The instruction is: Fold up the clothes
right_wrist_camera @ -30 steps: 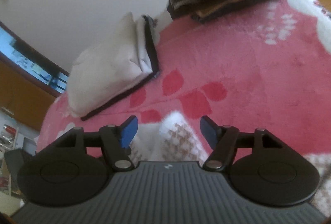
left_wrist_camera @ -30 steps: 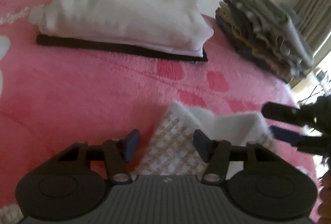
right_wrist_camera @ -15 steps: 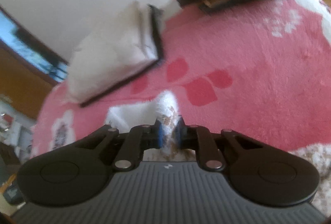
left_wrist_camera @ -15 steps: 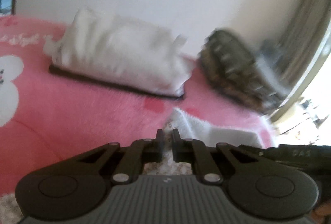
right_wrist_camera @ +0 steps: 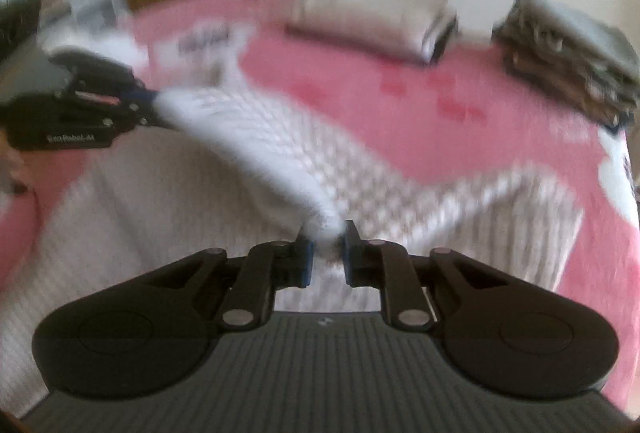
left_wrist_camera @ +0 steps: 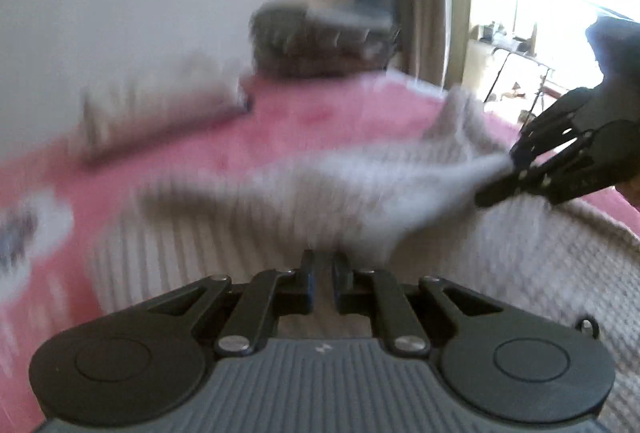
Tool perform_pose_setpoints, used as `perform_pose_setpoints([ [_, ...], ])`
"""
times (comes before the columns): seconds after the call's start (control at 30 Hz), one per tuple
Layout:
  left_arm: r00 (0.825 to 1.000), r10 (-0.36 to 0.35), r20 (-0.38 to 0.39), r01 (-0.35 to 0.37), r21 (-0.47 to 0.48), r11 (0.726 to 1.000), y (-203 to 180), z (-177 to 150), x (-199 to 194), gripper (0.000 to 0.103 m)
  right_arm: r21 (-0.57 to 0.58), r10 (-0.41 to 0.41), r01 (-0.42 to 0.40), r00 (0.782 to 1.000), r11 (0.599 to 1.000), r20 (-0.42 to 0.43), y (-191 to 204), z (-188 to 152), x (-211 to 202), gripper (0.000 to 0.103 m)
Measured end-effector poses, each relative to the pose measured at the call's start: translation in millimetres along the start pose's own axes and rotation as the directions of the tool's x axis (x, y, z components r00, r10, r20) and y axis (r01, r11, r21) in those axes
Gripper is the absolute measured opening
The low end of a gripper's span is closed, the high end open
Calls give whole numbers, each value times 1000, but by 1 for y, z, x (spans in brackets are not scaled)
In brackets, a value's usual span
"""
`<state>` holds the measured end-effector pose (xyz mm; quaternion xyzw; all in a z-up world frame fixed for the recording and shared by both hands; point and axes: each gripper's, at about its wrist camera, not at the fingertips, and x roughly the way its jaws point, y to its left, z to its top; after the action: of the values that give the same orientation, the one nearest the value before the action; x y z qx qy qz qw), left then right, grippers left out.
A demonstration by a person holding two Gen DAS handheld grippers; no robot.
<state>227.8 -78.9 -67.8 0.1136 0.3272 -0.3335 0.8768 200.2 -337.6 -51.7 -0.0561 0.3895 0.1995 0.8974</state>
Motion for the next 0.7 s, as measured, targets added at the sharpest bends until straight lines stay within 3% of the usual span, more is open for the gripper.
perform_pose_setpoints([
  [0.07, 999, -25, -24, 22, -110, 994, 10, -9, -4, 17, 6, -20, 20, 1000, 1000, 13, 5, -5, 1, 13],
  [0.13, 999, -26, 30, 32, -249, 968, 29, -9, -17, 27, 44, -20, 19, 999, 999, 26, 3, -6, -2, 15],
  [0.2, 996, -18, 83, 49, -383, 922, 47, -8, -30, 35, 82, -13, 10, 999, 997, 35, -2, -5, -6, 17],
  [0.3, 991, -15, 136, 89, -556, 826, 73, 3, -30, 50, 70, -25, 23, 999, 997, 22, -3, -7, -6, 21],
  [0.37, 991, -72, 111, 125, -613, 780, 80, 19, -13, 54, 68, -38, 38, 999, 997, 11, -2, -10, -5, 25],
  [0.5, 981, -176, 77, 183, -657, 732, 78, 30, 30, 55, 165, -32, 22, 998, 986, 59, -9, -17, -19, 28],
  [0.57, 978, -201, 56, 185, -680, 710, 79, 26, 44, 55, 331, 40, -93, 985, 939, 165, -27, -27, -37, 31],
  [0.63, 975, -222, 20, 173, -695, 697, 78, 19, 55, 55, 491, 102, -237, 953, 838, 286, -48, -39, -53, 41],
  [0.7, 976, -219, -1, 161, -675, 720, 74, 11, 60, 54, 604, 93, -310, 927, 735, 363, -64, -47, -58, 52],
])
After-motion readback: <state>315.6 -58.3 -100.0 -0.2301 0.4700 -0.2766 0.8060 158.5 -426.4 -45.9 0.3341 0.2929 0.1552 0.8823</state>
